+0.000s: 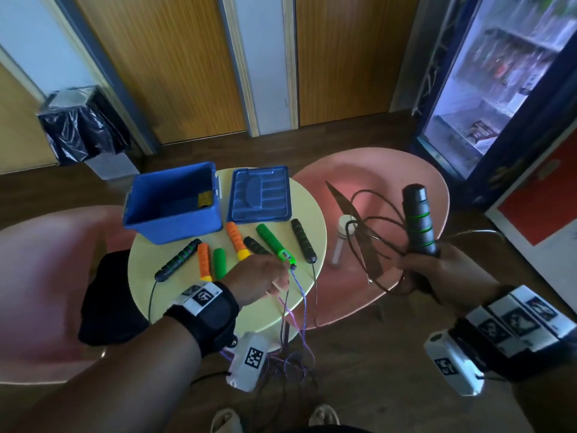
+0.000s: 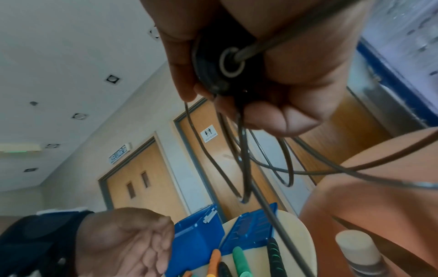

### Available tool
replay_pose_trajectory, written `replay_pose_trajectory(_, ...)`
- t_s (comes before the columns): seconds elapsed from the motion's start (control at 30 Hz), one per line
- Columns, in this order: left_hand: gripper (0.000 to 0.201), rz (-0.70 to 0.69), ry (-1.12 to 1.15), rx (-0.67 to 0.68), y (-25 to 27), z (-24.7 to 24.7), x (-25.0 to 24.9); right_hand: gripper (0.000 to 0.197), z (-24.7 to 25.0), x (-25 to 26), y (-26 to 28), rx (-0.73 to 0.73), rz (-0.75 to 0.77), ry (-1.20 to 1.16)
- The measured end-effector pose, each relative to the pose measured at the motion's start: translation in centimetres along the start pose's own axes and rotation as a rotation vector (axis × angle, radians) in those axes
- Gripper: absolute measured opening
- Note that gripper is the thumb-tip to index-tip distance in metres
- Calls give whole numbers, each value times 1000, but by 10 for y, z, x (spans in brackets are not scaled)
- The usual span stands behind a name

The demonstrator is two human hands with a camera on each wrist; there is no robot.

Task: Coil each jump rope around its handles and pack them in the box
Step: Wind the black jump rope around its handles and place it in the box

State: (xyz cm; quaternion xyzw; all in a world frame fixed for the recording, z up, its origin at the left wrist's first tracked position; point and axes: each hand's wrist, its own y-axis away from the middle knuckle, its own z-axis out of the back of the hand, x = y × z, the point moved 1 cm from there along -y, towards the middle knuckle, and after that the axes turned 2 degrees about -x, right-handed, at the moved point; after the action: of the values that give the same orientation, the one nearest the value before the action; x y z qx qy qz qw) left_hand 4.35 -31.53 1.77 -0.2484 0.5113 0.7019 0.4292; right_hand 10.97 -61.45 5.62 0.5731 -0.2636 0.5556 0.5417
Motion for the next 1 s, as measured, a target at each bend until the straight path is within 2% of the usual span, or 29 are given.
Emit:
replay_pose_trajectory(0.1,35,-12,-241,42,-30,-14,9,31,9,-12,1,-35,-71,-44)
replay_pose_trajectory(0.27,31,-40,-443,-27,-90,-39,10,22,3,-26,-4,-82,-143,-69)
replay_pose_trajectory(0.43,41,-6,-486,-139,-145,-65,16,27,-11,-30,-15,-49,-173,-21)
replay_pose_trajectory(0.6,54,70,-644,-117,-192,-84,34,29,-17,-39,-16,-32,-180,2)
replay_pose_trajectory(0.67,51,62,-719,-127,-202,-88,36,23,-17,-43,-13,-30,-188,-7)
replay_pose_trajectory(0.8,39,45,-869,-130,-218,-91,39,35,-15,-50,-3,-46,-217,59)
replay_pose_trajectory(0.87,36,55,-869,-139,-218,-89,39,33,-17,-54,0,-41,-222,82)
replay_pose_trajectory(1.0,14,16,-775,-204,-202,-80,37,27,-20,-58,-2,-6,-240,119)
